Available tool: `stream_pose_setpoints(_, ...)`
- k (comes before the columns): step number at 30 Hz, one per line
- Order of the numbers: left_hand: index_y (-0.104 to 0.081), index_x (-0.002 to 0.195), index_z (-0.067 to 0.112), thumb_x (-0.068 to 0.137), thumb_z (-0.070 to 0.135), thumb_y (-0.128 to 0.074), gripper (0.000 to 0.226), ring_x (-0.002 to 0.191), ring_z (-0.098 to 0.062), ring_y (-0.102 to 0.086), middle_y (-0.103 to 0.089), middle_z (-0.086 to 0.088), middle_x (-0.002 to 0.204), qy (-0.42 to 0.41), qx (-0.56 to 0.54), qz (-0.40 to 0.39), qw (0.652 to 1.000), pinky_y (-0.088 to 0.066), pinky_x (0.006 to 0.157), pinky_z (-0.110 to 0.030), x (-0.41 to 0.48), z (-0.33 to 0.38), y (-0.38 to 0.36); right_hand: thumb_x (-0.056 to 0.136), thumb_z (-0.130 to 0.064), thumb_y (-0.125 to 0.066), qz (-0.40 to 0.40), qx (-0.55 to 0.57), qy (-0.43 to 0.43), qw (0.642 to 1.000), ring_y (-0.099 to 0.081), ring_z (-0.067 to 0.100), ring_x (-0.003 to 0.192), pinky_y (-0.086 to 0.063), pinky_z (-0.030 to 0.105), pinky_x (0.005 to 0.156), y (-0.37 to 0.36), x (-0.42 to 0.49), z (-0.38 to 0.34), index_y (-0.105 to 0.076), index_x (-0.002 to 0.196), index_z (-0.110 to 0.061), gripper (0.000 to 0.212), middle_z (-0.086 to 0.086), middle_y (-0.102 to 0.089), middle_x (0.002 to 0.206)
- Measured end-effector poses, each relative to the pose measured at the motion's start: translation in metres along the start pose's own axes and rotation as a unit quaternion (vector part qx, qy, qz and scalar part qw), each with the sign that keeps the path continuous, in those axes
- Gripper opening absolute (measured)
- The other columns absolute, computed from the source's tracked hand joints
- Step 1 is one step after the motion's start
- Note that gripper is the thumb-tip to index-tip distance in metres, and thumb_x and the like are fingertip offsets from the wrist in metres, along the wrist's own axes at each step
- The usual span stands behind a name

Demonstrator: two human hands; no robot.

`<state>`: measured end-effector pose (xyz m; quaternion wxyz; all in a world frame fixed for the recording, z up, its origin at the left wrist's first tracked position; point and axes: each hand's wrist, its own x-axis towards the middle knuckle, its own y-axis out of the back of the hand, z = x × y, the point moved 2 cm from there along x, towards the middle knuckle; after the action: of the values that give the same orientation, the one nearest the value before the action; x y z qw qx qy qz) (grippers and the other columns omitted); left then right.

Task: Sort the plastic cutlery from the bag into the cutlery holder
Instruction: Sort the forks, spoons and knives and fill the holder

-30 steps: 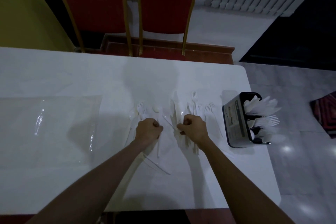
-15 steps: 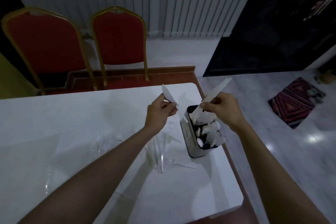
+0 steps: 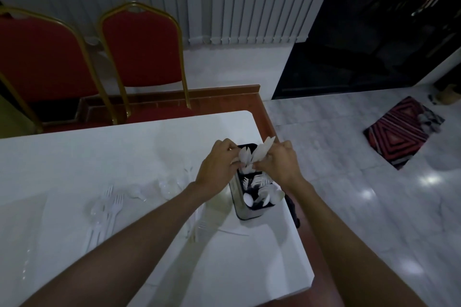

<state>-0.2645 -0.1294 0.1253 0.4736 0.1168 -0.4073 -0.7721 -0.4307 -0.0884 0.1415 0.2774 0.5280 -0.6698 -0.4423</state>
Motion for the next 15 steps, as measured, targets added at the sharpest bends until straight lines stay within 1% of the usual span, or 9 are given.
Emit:
stream_pose_setpoints(2,-0.066,0.1,0.004,0.087,0.017,-0.066,0.018,0.096,-0.022,-0.048,-0.054,-0.007,0.106,-0.002,0.052,-0.007,0.999,-0.049,0.069,-0.034,-0.003,-0.006,-0.005,0.062,-0.046,-0.083,-0.024,-0.029,0.003,0.999,-0.044,0.021,0.098,-0.046,0.038,0.085,0.0,0.002,0.0,-0.067,0.093,-0.016,0.046,-0.002,-0.063,0.093)
stream_pose_setpoints(4,-0.066,0.103,0.005,0.089,0.017,-0.063,0.018,0.097,-0.022,-0.048,-0.053,-0.007,0.108,-0.005,0.065,-0.018,0.998,-0.049,0.071,-0.032,-0.007,-0.008,-0.008,0.059,-0.053,-0.082,-0.039,-0.032,0.033,0.998,-0.047,0.019,0.092,-0.046,0.038,0.083,0.004,0.003,-0.003,-0.064,0.084,-0.021,0.044,-0.009,-0.063,0.085)
stream_pose_setpoints(5,-0.066,0.105,0.007,0.09,0.017,-0.062,0.018,0.096,-0.021,-0.048,-0.054,-0.007,0.107,-0.015,0.064,-0.018,0.998,-0.049,0.072,-0.032,-0.008,-0.008,-0.009,0.06,-0.052,-0.081,-0.035,-0.014,0.048,0.998,-0.048,0.017,0.09,-0.044,0.038,0.082,0.008,0.002,-0.003,-0.059,0.078,-0.026,0.039,-0.014,-0.062,0.079)
stream_pose_setpoints(7,-0.067,0.105,0.009,0.091,0.015,-0.06,0.016,0.094,-0.021,-0.049,-0.056,-0.006,0.103,-0.028,0.05,0.006,0.998,-0.049,0.073,-0.033,-0.009,-0.007,-0.008,0.069,-0.047,-0.079,-0.001,0.009,0.069,0.998,-0.048,0.017,0.088,-0.04,0.037,0.08,0.012,0.001,-0.002,-0.049,0.071,-0.031,0.033,-0.019,-0.057,0.067)
stream_pose_setpoints(9,-0.068,0.099,0.009,0.09,0.012,-0.06,0.012,0.089,-0.022,-0.05,-0.058,-0.006,0.097,-0.036,0.039,0.029,0.998,-0.049,0.072,-0.035,-0.01,-0.005,-0.006,0.078,-0.04,-0.074,0.019,-0.014,0.086,0.996,-0.048,0.02,0.091,-0.034,0.036,0.081,0.012,0.001,-0.003,-0.048,0.066,-0.029,0.031,-0.019,-0.051,0.062)
stream_pose_setpoints(11,-0.07,0.096,0.008,0.09,0.009,-0.06,0.012,0.089,-0.022,-0.049,-0.058,-0.007,0.096,-0.041,0.039,0.021,0.998,-0.049,0.071,-0.037,-0.01,-0.001,-0.009,0.081,-0.039,-0.071,-0.011,-0.073,0.088,0.993,-0.048,0.023,0.099,-0.029,0.035,0.082,0.008,-0.001,-0.008,-0.057,0.07,-0.023,0.024,-0.012,-0.055,0.069)
stream_pose_setpoints(12,-0.07,0.096,0.007,0.09,0.009,-0.059,0.013,0.091,-0.022,-0.048,-0.058,-0.008,0.098,-0.036,0.037,0.014,0.999,-0.049,0.072,-0.036,-0.01,0.001,-0.01,0.081,-0.039,-0.071,-0.023,-0.096,0.087,0.991,-0.048,0.023,0.102,-0.029,0.035,0.083,0.007,-0.001,-0.009,-0.063,0.076,-0.022,0.019,-0.009,-0.059,0.075)
stream_pose_setpoints(13,-0.07,0.097,0.007,0.09,0.01,-0.059,0.014,0.092,-0.021,-0.048,-0.057,-0.008,0.1,-0.03,0.035,0.016,0.999,-0.048,0.073,-0.033,-0.011,0.002,-0.01,0.08,-0.038,-0.07,-0.022,-0.095,0.085,0.992,-0.048,0.022,0.103,-0.03,0.036,0.084,0.007,-0.001,-0.01,-0.066,0.084,-0.022,0.017,-0.008,-0.063,0.082)
stream_pose_setpoints(15,-0.07,0.097,0.007,0.089,0.009,-0.061,0.012,0.095,-0.02,-0.049,-0.056,-0.007,0.103,-0.028,0.029,0.037,0.998,-0.046,0.075,-0.027,-0.012,0.0,-0.006,0.078,-0.038,-0.067,0.003,-0.056,0.078,0.995,-0.049,0.019,0.101,-0.033,0.037,0.088,0.011,-0.005,-0.012,-0.067,0.097,-0.028,0.022,-0.012,-0.066,0.091)
